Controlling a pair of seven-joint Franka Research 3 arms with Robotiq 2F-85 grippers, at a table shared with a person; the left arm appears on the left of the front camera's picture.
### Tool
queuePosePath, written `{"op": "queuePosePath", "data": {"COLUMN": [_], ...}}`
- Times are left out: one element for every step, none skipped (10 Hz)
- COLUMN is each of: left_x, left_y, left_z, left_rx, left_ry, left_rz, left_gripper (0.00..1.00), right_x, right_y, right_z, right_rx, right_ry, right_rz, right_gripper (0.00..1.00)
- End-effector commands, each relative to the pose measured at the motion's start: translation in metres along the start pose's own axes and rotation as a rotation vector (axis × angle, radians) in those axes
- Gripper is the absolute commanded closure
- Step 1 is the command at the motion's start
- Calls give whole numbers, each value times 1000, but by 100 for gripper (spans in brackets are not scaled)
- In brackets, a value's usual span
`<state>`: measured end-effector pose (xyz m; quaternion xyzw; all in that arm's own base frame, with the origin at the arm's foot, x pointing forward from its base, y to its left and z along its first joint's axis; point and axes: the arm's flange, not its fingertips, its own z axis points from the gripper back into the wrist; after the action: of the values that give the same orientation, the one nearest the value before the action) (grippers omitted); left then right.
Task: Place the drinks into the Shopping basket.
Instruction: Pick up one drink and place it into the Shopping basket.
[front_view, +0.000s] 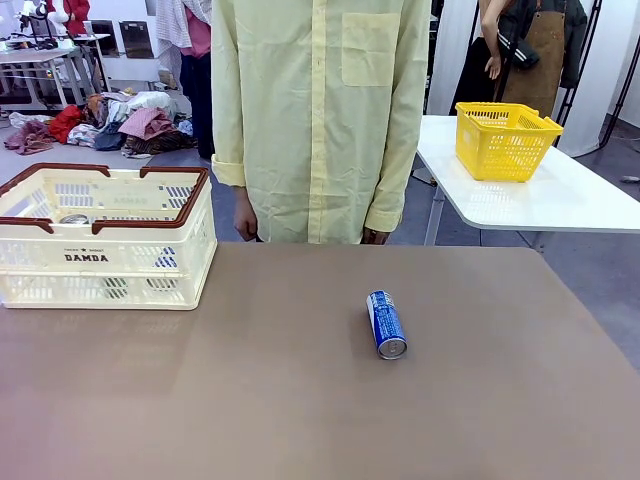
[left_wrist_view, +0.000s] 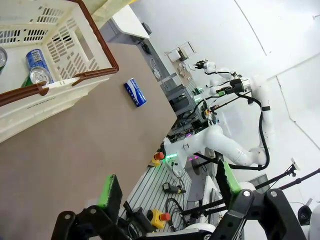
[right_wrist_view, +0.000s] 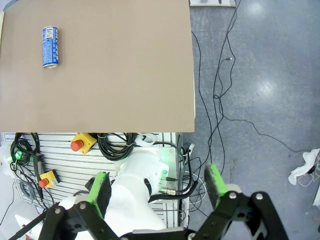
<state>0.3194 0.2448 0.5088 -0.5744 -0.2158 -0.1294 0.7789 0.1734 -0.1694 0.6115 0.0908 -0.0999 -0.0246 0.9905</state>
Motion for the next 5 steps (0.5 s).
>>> {"op": "queuePosePath", "data": {"left_x": [-2, -2, -2, -2, -2], "left_y": [-3, -3, -3, -3, -3], "left_z": [1, 1, 1, 1, 1], "left_rx": [-7, -7, -7, -7, -7], "left_ry": [8, 8, 8, 8, 8], "left_rz": [7, 7, 7, 7, 7], "left_gripper": [0, 0, 0, 0, 0], "right_x": [0, 0, 0, 0, 0], "right_y": [2, 2, 2, 2, 2], "right_z": [0, 0, 0, 0, 0], "right_rx": [-3, -3, -3, -3, -3], "right_ry": [-4, -4, -4, -4, -4], "right_rz": [3, 3, 3, 3, 3], "right_gripper": [0, 0, 0, 0, 0]}}
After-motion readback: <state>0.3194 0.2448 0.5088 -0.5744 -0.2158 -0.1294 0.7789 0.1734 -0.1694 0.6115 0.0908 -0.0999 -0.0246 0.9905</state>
